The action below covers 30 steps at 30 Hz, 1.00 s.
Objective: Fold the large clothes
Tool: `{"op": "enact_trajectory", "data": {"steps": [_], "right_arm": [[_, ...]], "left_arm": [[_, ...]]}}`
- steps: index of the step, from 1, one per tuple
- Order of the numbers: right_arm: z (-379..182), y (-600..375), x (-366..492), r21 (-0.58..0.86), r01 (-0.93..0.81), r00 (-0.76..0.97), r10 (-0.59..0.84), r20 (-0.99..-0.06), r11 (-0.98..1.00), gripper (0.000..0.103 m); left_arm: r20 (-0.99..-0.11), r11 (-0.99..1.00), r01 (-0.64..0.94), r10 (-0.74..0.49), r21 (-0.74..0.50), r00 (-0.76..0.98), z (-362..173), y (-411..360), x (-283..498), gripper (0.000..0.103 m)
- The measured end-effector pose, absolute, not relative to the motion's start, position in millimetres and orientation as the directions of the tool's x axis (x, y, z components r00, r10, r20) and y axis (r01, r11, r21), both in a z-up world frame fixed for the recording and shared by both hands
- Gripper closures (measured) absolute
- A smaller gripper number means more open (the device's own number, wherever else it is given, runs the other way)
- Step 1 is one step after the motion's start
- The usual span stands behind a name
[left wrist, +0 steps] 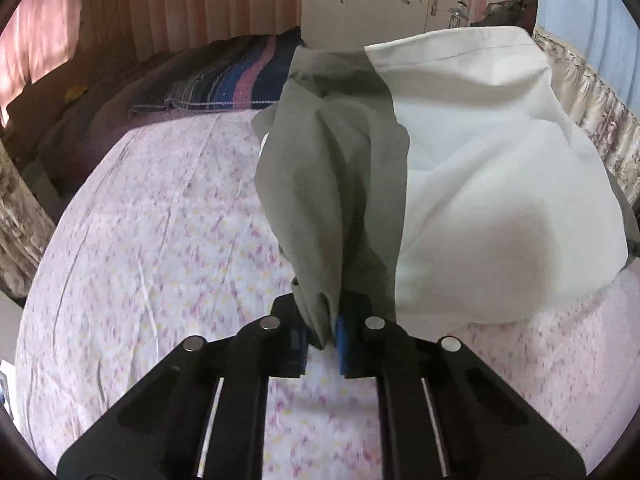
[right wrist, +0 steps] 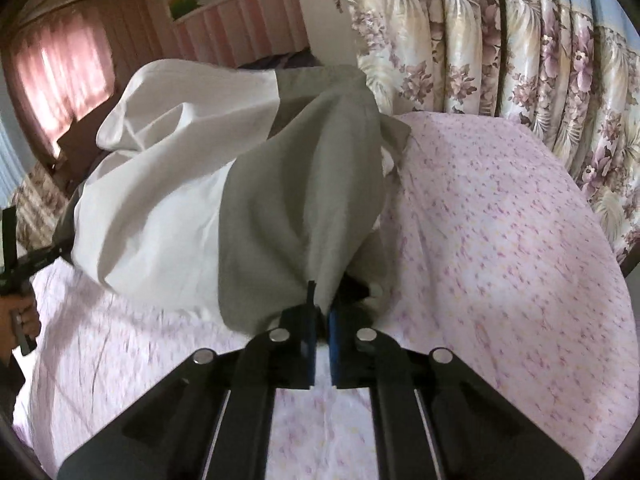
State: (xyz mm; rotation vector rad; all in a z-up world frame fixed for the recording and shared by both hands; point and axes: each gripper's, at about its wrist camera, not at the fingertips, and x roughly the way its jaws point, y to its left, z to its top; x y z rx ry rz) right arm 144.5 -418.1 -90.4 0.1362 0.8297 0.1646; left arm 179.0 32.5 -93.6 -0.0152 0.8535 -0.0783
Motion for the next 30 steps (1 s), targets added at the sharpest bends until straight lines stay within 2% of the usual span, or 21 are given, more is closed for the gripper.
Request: {"op": "enact_trajectory", "data": {"steps": [8, 12, 15, 16, 17, 18, 19, 22, 25, 30], "right_arm": [[-63.5, -425.1, 60.6, 0.214, -0.150, 0.695, 0.256, -0.671, 0.965, 0.100], [-63.0, -426.5, 8.3, 0.231, -0.197, 0.678, 0.303, -0.670, 0.953, 0.098], [-68.6, -427.4, -5.6, 0.179, -0.195, 0.654, 0.264, -0.709, 0.964, 0.076], [-63.5, -432.1, -12.4, 0.176, -0.192, 0.674, 0.260, -0.691, 0.965, 0.058], [-56.3, -436.3, -17.5, 0.189, -0.193, 0.690, 0.270, -0.671, 0.963, 0.044], [-43.4, -442.3, -21.9, 0.194, -0.184, 0.720, 0.267, -0.641, 0.964, 0.043], [-34.6, -446.2, -21.4, 0.192, -0.183, 0.737, 0.264, -0.623, 0.964, 0.043], [-0.6, -446.8, -3.4, 0.134, -0.190, 0.783, 0.233, -0.576, 0.972, 0.039], [16.7, -439.6, 36.5, 0.112, -0.191, 0.786, 0.220, -0.578, 0.975, 0.037], [12.0, -411.4, 128.9, 0.059, -0.198, 0.748, 0.190, -0.636, 0.978, 0.035]], "left_arm": [[-0.718, 0.989, 0.065, -0.143, -0.135, 0.682, -65.2, 45.0, 71.7, 0.098], [-0.729, 0.987, 0.060, -0.151, -0.149, 0.667, -63.9, 50.5, 21.0, 0.094], [-0.745, 0.989, 0.041, -0.137, -0.146, 0.653, -69.3, 56.5, 3.3, 0.082], [-0.742, 0.987, 0.032, -0.141, -0.159, 0.656, -67.1, 60.3, -0.7, 0.078], [-0.720, 0.984, 0.020, -0.144, -0.178, 0.679, -54.8, 66.8, -6.5, 0.075], [-0.692, 0.986, 0.021, -0.131, -0.166, 0.710, -40.0, 69.3, -10.4, 0.069], [-0.674, 0.990, 0.026, -0.114, -0.139, 0.730, -28.2, 69.8, -13.5, 0.056], [-0.614, 0.997, 0.062, -0.080, -0.051, 0.785, 11.8, 58.7, -7.2, 0.034], [-0.608, 0.996, 0.080, -0.042, 0.036, 0.793, 28.0, 42.9, 32.2, 0.024], [-0.686, 0.995, 0.060, 0.011, 0.080, 0.727, -1.9, 35.1, 130.6, 0.023]]}}
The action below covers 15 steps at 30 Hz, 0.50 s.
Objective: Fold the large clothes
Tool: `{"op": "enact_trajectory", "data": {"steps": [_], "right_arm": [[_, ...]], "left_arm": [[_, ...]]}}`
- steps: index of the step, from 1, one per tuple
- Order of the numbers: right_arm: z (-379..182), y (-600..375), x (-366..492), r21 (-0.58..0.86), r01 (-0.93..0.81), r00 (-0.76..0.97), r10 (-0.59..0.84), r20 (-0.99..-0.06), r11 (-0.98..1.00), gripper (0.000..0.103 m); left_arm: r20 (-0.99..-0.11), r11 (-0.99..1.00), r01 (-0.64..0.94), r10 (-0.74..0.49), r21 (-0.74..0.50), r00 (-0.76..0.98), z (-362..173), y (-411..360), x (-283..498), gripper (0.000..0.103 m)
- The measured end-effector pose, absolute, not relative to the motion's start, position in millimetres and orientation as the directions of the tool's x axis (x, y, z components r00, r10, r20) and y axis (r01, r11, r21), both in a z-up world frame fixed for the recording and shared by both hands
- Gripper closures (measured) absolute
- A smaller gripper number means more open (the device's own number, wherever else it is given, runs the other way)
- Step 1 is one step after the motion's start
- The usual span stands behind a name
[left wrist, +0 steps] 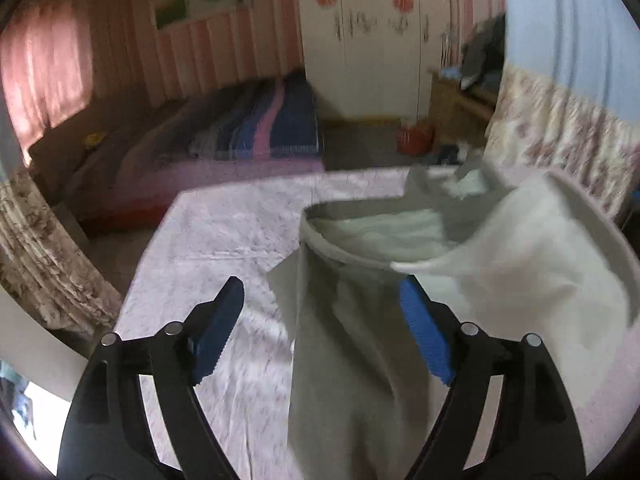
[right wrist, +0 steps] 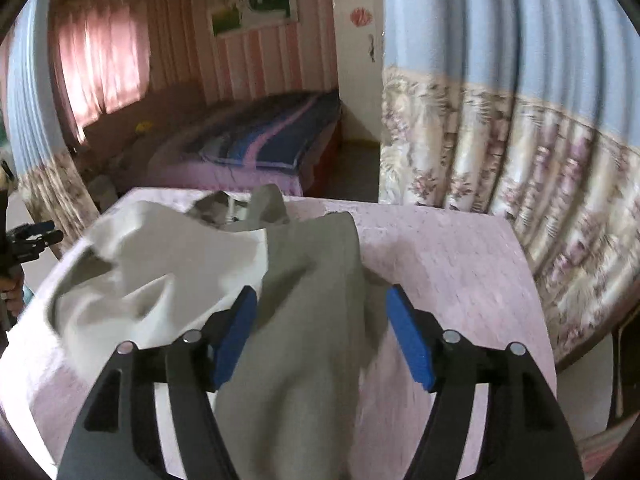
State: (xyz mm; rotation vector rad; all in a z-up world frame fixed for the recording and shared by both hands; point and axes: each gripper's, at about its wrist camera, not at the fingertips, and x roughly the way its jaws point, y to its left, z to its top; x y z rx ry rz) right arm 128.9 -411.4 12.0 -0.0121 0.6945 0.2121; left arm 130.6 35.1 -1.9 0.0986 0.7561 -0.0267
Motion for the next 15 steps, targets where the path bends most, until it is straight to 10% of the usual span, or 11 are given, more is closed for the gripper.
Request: {"op": "enact_trajectory", "data": {"steps": [6, 7, 9, 15], "right_arm": [[-26.3, -381.1, 219.5, -0.016, -0.194, 0.673, 0.121, -0.730, 0.981, 0.036], [-36.7, -375.7, 232.5, -0.010, -0.210, 0.643, 0.130, -0.755, 0.978, 0.046], [-53.4, -370.8, 248.4, -0.011, -0.211, 0.595, 0.120, -0.794, 0.977, 0.102], [-58.8, -408.0, 251.7, -0.073, 0.001, 0.685, -0.054, -0.727, 0.997, 0.103]], "left_arm": [[-0.740, 0.993, 0.078, 0.012, 0.087, 0.673, -31.4, 23.4, 189.6, 0.022], [-0.752, 0.994, 0.077, 0.009, 0.079, 0.659, -37.1, 20.8, 198.8, 0.022], [-0.776, 0.994, 0.083, 0.004, 0.073, 0.630, -47.0, 19.2, 214.8, 0.020], [-0.811, 0.994, 0.028, 0.068, 0.103, 0.581, -77.3, 25.3, 242.1, 0.019]]}}
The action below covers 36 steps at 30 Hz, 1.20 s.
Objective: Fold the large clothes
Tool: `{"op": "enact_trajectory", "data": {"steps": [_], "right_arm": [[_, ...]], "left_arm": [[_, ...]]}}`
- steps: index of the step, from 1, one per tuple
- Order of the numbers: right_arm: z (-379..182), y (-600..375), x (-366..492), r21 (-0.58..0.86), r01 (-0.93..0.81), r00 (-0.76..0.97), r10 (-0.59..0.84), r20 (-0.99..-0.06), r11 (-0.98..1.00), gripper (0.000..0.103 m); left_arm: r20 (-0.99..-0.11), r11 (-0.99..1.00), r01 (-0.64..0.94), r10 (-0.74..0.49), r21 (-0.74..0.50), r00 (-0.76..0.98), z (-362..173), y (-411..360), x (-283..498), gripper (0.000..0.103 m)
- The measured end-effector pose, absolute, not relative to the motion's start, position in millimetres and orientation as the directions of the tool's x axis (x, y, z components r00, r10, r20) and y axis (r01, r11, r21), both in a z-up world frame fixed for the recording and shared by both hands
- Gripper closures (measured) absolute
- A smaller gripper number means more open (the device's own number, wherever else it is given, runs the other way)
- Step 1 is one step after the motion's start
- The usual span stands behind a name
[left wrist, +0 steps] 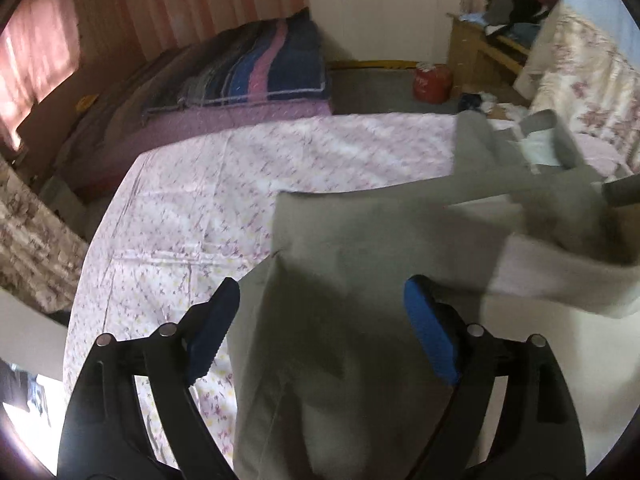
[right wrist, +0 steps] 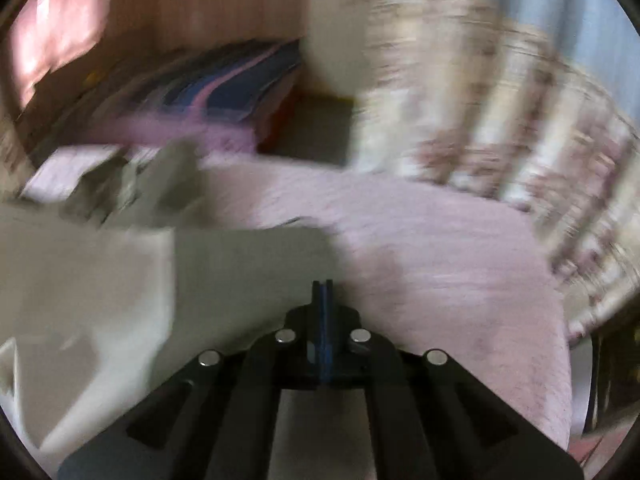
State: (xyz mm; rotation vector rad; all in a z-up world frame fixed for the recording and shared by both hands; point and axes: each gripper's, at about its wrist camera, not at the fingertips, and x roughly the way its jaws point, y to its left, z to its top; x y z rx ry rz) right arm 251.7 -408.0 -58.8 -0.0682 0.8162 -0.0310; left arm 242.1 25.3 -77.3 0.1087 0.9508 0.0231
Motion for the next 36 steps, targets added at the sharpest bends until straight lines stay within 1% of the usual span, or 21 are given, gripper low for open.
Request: {"op": "enact_trajectory", "data": {"steps": [3, 4, 5, 6, 7, 8, 11, 13, 14, 15, 17, 20, 21, 23, 25, 26, 27, 29, 31, 33, 36], "right_arm": [[-59.2, -435.5, 252.7, -0.021, 0.053, 0.677, -0.052, -0.734, 0.998, 0.103], [-58.7, -441.0, 252.5, 0.071, -0.001, 0.669, 0.054, -0.741, 0.997, 0.102], [-56.3, -442.3, 250.8, 0.125, -0.035, 0.668, 0.116, -0.735, 0.992, 0.093], [-51.5, -440.5, 247.9, 0.149, -0.056, 0.671, 0.147, -0.726, 0.987, 0.076], [-46.9, -436.8, 244.3, 0.156, -0.072, 0.679, 0.163, -0.716, 0.985, 0.024], [-42.3, -431.3, 241.4, 0.167, -0.089, 0.693, 0.182, -0.698, 0.982, 0.007], [-40.5, -406.2, 242.9, 0.159, -0.153, 0.671, 0.220, -0.708, 0.975, 0.007], [-54.6, -385.7, 252.6, 0.064, -0.145, 0.621, 0.141, -0.771, 0.987, 0.008], [-62.4, -380.5, 257.8, 0.042, -0.147, 0.601, 0.123, -0.790, 0.988, 0.015], [-69.2, -376.2, 260.1, 0.035, -0.152, 0.585, 0.118, -0.802, 0.988, 0.025], [-79.7, -370.2, 260.0, 0.014, -0.150, 0.569, 0.098, -0.816, 0.989, 0.082], [-76.4, -370.1, 254.8, -0.024, -0.137, 0.617, 0.066, -0.784, 0.990, 0.096], [-72.6, -372.3, 252.9, -0.023, -0.127, 0.634, 0.063, -0.771, 0.992, 0.097], [-59.2, -385.5, 249.1, -0.024, -0.073, 0.683, 0.033, -0.730, 0.997, 0.099], [-50.1, -405.7, 249.1, -0.008, -0.008, 0.709, 0.000, -0.705, 1.000, 0.099], [-51.2, -413.3, 251.5, 0.014, 0.002, 0.699, 0.008, -0.715, 1.000, 0.099], [-55.4, -416.1, 254.3, 0.023, 0.001, 0.681, 0.016, -0.732, 1.000, 0.098], [-68.3, -411.7, 259.7, -0.035, -0.010, 0.644, -0.021, -0.765, 0.999, 0.095], [-76.5, -413.6, 260.2, -0.068, 0.027, 0.637, -0.070, -0.768, 0.997, 0.081], [-84.2, -419.5, 259.2, -0.065, 0.069, 0.618, -0.094, -0.780, 0.995, 0.082], [-76.6, -428.2, 245.9, -0.020, 0.088, 0.646, -0.072, -0.760, 0.996, 0.065]], "left_arm": [[-0.817, 0.996, -0.005, 0.079, 0.093, 0.572, -83.7, 34.6, 250.3, 0.018], [-0.817, 0.997, -0.008, 0.066, 0.075, 0.573, -83.7, 37.4, 252.2, 0.018], [-0.811, 0.997, -0.017, 0.068, 0.071, 0.581, -81.7, 40.4, 252.5, 0.018], [-0.804, 0.997, -0.024, 0.074, 0.074, 0.590, -79.6, 42.1, 253.1, 0.018], [-0.802, 0.997, -0.024, 0.073, 0.073, 0.593, -77.7, 43.2, 254.5, 0.018], [-0.800, 0.997, -0.024, 0.070, 0.070, 0.596, -76.3, 44.0, 255.8, 0.018], [-0.800, 0.998, -0.022, 0.055, 0.052, 0.598, -74.0, 43.1, 260.1, 0.018], [-0.810, 0.998, 0.001, 0.055, 0.068, 0.584, -78.9, 36.0, 263.7, 0.018], [-0.811, 0.997, 0.008, 0.057, 0.076, 0.583, -80.5, 33.4, 264.1, 0.018], [-0.813, 0.996, 0.010, 0.063, 0.085, 0.578, -83.0, 31.3, 265.2, 0.018], [-0.825, 0.997, 0.012, 0.060, 0.080, 0.562, -88.9, 30.3, 267.8, 0.017], [-0.840, 0.998, 0.014, 0.049, 0.067, 0.540, -98.7, 31.6, 273.2, 0.017], [-0.841, 0.998, 0.011, 0.050, 0.066, 0.539, -101.0, 32.5, 273.9, 0.020], [-0.837, 0.996, -0.016, 0.082, 0.087, 0.541, -105.5, 34.9, 275.1, 0.043], [-0.824, 0.990, -0.077, 0.141, 0.118, 0.549, -107.9, 41.4, 276.7, 0.076], [-0.820, 0.986, -0.103, 0.166, 0.131, 0.548, -108.9, 45.7, 277.7, 0.081], [-0.816, 0.980, -0.131, 0.199, 0.151, 0.542, -110.5, 50.0, 279.4, 0.095], [-0.810, 0.965, -0.190, 0.255, 0.179, 0.528, -114.0, 61.9, 282.4, 0.101], [-0.802, 0.948, -0.242, 0.304, 0.204, 0.515, -115.7, 76.4, 283.3, 0.102], [-0.806, 0.953, -0.249, 0.282, 0.173, 0.520, -114.2, 85.6, 282.3, 0.102], [-0.783, 0.964, -0.233, 0.240, 0.124, 0.575, -100.5, 92.9, 270.8, 0.100]]}}
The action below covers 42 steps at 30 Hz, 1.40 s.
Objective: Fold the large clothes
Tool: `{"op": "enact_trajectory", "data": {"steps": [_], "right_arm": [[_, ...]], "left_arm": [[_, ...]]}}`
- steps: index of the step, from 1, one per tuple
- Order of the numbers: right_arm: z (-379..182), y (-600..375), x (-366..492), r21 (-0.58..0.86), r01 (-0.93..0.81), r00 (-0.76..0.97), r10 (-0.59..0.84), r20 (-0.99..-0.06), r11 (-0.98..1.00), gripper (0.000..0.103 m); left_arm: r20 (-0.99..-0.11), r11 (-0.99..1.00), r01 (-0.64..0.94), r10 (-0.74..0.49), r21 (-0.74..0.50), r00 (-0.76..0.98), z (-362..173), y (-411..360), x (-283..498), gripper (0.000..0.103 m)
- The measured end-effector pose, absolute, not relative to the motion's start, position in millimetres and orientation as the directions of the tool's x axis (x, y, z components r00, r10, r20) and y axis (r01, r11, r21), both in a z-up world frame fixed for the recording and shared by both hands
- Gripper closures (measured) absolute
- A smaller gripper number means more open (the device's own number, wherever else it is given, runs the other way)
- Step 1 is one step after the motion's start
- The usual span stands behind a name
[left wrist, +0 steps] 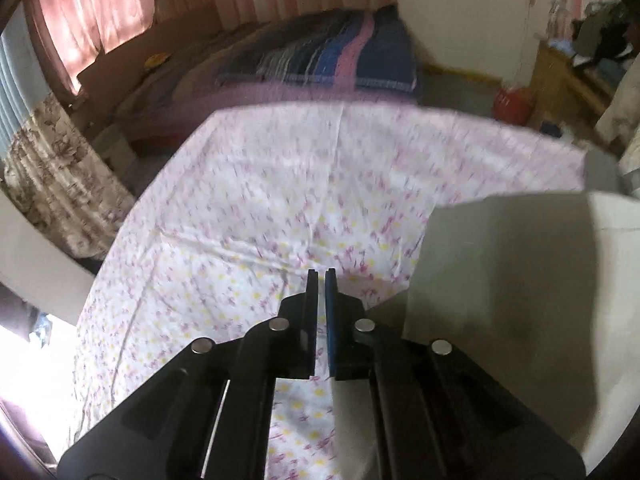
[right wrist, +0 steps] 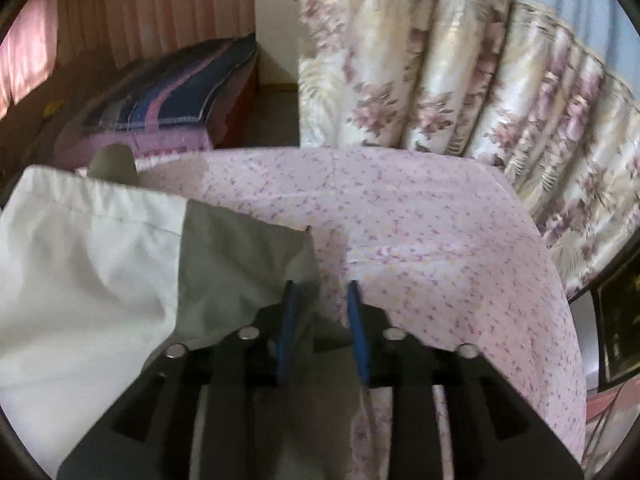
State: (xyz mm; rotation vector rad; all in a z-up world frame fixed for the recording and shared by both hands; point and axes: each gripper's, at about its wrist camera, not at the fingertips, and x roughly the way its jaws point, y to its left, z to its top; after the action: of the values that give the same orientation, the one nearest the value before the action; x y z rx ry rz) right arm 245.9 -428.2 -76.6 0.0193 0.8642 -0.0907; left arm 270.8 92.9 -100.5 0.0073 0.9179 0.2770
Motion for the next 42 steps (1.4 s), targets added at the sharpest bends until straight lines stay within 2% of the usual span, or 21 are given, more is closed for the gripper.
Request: {"op": "enact_trajectory", "data": {"steps": [2, 3, 4, 6, 8, 9, 12, 15, 18, 20, 21, 23, 24, 25, 26, 29, 34, 40, 42], "right_arm": [[-65.1, -429.8, 235.8, -0.012, 0.079, 0.670, -0.062, -0.740, 0.997, 0.037], [-54.3, -431.7, 223.2, -0.006, 0.073, 0.696, -0.055, -0.716, 0.997, 0.031], [-47.3, -432.0, 215.2, 0.000, 0.068, 0.709, -0.048, -0.703, 0.998, 0.025], [-35.4, -431.3, 198.2, 0.009, 0.056, 0.724, -0.034, -0.689, 0.998, 0.025], [-25.9, -423.4, 176.7, 0.025, 0.025, 0.731, -0.001, -0.682, 0.999, 0.017], [-22.3, -415.0, 164.2, 0.036, -0.008, 0.734, 0.031, -0.678, 0.999, 0.016], [-19.6, -389.8, 145.2, 0.040, -0.083, 0.736, 0.088, -0.672, 0.996, 0.015], [-25.1, -367.9, 134.5, 0.055, -0.133, 0.724, 0.135, -0.676, 0.990, 0.015], [-30.5, -352.7, 131.3, 0.055, -0.164, 0.722, 0.158, -0.674, 0.985, 0.015], [-29.2, -342.9, 127.0, 0.041, -0.186, 0.729, 0.166, -0.664, 0.982, 0.015], [-29.4, -340.0, 126.1, 0.034, -0.184, 0.728, 0.159, -0.667, 0.982, 0.015], [-30.6, -339.6, 127.2, 0.051, -0.181, 0.722, 0.168, -0.671, 0.982, 0.015], [-31.0, -340.7, 127.9, 0.051, -0.176, 0.723, 0.164, -0.671, 0.983, 0.015], [-31.1, -343.2, 128.7, 0.046, -0.163, 0.726, 0.151, -0.671, 0.986, 0.015], [-32.5, -346.0, 132.5, 0.047, -0.159, 0.725, 0.149, -0.672, 0.986, 0.015], [-38.4, -349.2, 140.8, 0.026, -0.138, 0.723, 0.119, -0.681, 0.990, 0.015], [-61.2, -350.5, 158.1, -0.005, -0.110, 0.685, 0.073, -0.725, 0.994, 0.015], [-82.4, -373.6, 165.2, -0.048, -0.054, 0.673, 0.001, -0.740, 0.997, 0.015], [-83.2, -383.0, 166.9, -0.065, -0.026, 0.675, -0.030, -0.737, 0.998, 0.005]], "left_arm": [[-0.757, 0.970, -0.223, 0.215, 0.093, 0.618, -83.6, 95.4, 256.5, 0.099], [-0.743, 0.973, -0.216, 0.201, 0.077, 0.639, -75.3, 95.2, 249.6, 0.090], [-0.725, 0.977, -0.204, 0.181, 0.058, 0.664, -65.8, 93.9, 240.8, 0.069], [-0.679, 0.982, -0.187, 0.158, 0.031, 0.717, -44.3, 85.9, 217.7, 0.041], [-0.645, 0.990, -0.138, 0.099, -0.011, 0.757, -26.1, 71.1, 195.0, 0.033], [-0.641, 0.993, -0.120, 0.082, -0.016, 0.763, -20.6, 63.4, 189.4, 0.026], [-0.658, 0.999, -0.044, 0.016, -0.026, 0.753, -19.2, 35.8, 179.9, 0.025], [-0.726, 1.000, 0.019, -0.025, -0.017, 0.687, -36.7, 10.1, 186.3, 0.025], [-0.770, 0.991, 0.008, 0.100, 0.135, 0.630, -64.9, -16.0, 198.9, 0.023], [-0.810, 0.990, -0.004, 0.118, 0.141, 0.575, -85.6, -17.2, 209.8, 0.021], [-0.819, 0.991, -0.019, 0.120, 0.132, 0.562, -93.9, -15.6, 212.4, 0.023], [-0.821, 0.992, 0.010, 0.095, 0.122, 0.564, -101.4, -19.5, 211.6, 0.041], [-0.818, 0.992, 0.029, 0.084, 0.121, 0.568, -102.5, -22.8, 210.2, 0.064], [-0.811, 0.990, 0.030, 0.096, 0.138, 0.577, -102.5, -25.5, 209.1, 0.092], [-0.801, 0.987, 0.008, 0.124, 0.159, 0.585, -101.8, -25.2, 208.9, 0.096], [-0.802, 0.993, -0.033, 0.110, 0.112, 0.587, -99.0, -10.9, 212.0, 0.097], [-0.790, 0.981, -0.091, 0.192, 0.172, 0.582, -103.1, 1.3, 220.5, 0.099], [-0.803, 0.977, -0.099, 0.210, 0.186, 0.557, -106.0, 11.9, 225.6, 0.099], [-0.800, 0.976, -0.095, 0.217, 0.198, 0.559, -106.0, 11.5, 225.8, 0.099]]}}
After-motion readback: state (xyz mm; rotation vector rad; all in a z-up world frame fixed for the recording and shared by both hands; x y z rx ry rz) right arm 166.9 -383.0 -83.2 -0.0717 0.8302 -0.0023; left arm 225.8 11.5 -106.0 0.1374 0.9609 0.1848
